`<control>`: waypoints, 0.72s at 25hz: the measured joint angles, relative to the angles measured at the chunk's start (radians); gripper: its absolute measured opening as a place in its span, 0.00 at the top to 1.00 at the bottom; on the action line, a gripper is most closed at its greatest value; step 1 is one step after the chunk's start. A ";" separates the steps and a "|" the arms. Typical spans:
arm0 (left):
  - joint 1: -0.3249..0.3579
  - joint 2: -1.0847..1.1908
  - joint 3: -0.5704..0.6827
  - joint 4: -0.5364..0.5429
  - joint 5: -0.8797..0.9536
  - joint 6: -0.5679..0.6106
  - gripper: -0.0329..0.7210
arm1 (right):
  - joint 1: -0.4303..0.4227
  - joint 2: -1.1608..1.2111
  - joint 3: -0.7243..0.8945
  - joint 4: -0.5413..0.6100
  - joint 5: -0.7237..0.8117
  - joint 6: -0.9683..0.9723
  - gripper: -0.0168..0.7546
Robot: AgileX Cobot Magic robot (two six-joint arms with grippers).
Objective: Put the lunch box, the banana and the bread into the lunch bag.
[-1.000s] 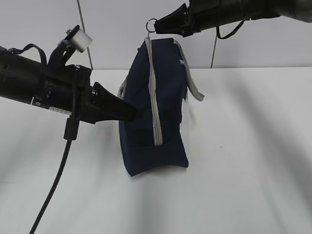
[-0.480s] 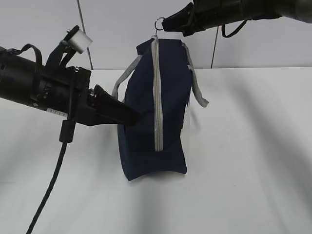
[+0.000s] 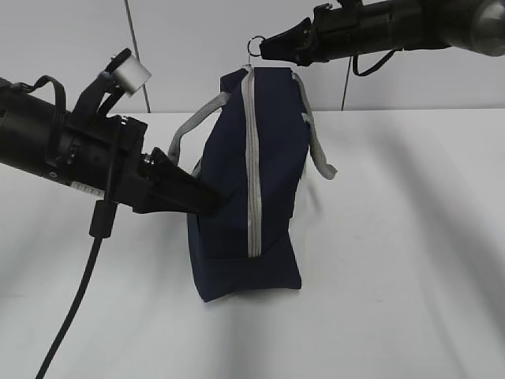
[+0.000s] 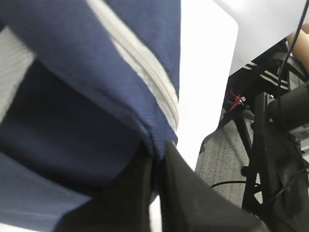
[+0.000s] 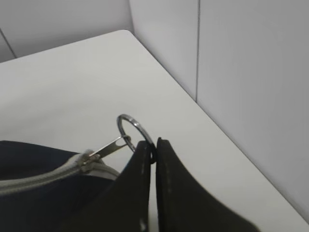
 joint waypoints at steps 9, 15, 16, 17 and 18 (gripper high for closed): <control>-0.006 -0.023 0.005 -0.009 -0.101 -0.131 0.40 | -0.024 0.000 -0.008 0.039 0.203 -0.041 0.98; 0.005 -0.069 0.007 -0.013 -0.205 -0.252 0.26 | -0.025 0.000 -0.008 0.037 0.205 -0.055 0.98; 0.013 -0.074 0.002 -0.014 -0.215 -0.291 0.26 | -0.025 0.000 -0.008 0.030 0.205 -0.055 0.98; 0.022 -0.076 -0.007 -0.014 -0.231 -0.337 0.26 | -0.025 0.000 -0.008 0.021 0.205 -0.056 0.98; 0.029 -0.077 -0.018 -0.014 -0.249 -0.375 0.26 | -0.025 0.000 -0.008 0.013 0.205 -0.057 0.98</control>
